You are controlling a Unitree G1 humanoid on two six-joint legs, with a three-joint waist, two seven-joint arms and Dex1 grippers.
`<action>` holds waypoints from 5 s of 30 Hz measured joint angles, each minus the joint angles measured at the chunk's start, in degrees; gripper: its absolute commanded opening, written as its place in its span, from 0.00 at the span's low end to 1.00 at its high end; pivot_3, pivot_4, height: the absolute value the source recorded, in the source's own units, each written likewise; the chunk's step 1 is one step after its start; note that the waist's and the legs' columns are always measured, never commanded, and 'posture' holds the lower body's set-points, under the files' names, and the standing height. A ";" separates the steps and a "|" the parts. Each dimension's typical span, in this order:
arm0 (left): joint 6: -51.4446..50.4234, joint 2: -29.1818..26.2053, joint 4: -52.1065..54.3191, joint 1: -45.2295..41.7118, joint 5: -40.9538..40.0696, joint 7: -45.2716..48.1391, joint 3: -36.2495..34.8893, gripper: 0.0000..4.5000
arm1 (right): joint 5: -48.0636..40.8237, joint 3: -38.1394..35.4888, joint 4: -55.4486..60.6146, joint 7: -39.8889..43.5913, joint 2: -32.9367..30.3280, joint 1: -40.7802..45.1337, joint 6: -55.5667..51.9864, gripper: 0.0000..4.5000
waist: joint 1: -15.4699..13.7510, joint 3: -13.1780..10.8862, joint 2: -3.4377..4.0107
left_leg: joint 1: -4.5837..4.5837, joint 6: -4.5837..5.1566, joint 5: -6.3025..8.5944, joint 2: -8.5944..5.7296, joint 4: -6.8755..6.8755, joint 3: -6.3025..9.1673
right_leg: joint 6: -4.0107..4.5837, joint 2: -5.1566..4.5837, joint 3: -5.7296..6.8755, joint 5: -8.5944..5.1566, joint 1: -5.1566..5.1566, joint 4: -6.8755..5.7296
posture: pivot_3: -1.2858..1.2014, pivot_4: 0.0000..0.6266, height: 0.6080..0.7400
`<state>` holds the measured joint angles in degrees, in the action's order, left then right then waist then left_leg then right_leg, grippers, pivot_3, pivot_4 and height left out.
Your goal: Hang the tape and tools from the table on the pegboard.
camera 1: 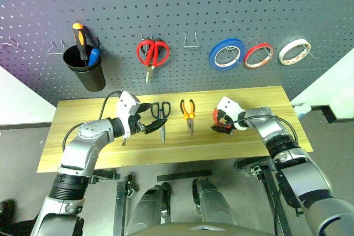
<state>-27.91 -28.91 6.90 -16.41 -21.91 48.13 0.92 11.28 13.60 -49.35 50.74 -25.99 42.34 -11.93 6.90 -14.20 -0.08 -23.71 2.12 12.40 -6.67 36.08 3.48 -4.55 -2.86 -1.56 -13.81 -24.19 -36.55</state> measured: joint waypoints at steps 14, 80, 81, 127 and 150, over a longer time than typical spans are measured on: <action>0.29 -3.46 5.58 0.98 -1.40 1.86 -0.33 1.00 | 3.71 2.25 -3.84 -1.09 -0.57 1.60 0.54 0.96 | 0.06 -0.06 -0.01 | -0.15 -0.08 0.04 0.00 -0.01 -0.03 | 0.01 0.00 0.00 0.01 -0.19 -0.01 | 0.45 0.44 1.00; 3.60 -5.98 0.22 -4.67 -4.75 6.85 -3.86 1.00 | -41.42 -34.61 35.77 -1.02 -5.98 -26.50 3.31 0.15 | 2.27 0.79 0.19 | -0.28 0.06 0.03 0.03 0.11 -0.22 | -0.08 -0.01 0.05 0.06 -0.25 0.02 | 0.38 0.25 1.00; 3.62 -5.92 0.21 -4.67 -4.73 6.86 -3.79 1.00 | -41.50 -34.62 35.76 -1.31 -6.10 -26.20 3.10 0.15 | 2.65 0.80 0.19 | -0.28 0.06 0.03 0.03 0.12 -0.23 | -0.07 -0.01 0.05 0.06 -0.26 -0.01 | 0.38 0.25 1.00; -0.02 -6.07 7.54 -1.33 -5.89 2.25 -4.48 1.00 | -21.32 -22.31 -10.65 -6.62 0.23 6.03 32.44 0.52 | 4.81 0.89 0.23 | -0.23 0.12 0.03 0.03 0.93 -0.25 | -0.07 0.04 0.03 0.05 -0.24 -0.92 | 0.44 0.27 1.00; -0.25 -7.28 8.88 0.66 -6.33 2.04 -5.23 1.00 | -25.06 -23.56 2.53 -0.74 0.34 -7.35 23.67 0.99 | 4.98 0.94 0.26 | -0.20 0.10 0.03 0.03 0.99 -0.25 | -0.07 0.05 0.01 0.05 -0.23 -1.00 | 0.42 0.26 1.00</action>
<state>-28.17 -36.19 15.78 -15.75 -28.25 50.17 -4.31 -13.79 -9.96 -46.83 49.99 -25.65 34.99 11.74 11.87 -13.27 0.18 -23.91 2.22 12.43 -6.64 37.07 3.23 -4.62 -2.81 -1.55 -13.75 -24.42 -37.54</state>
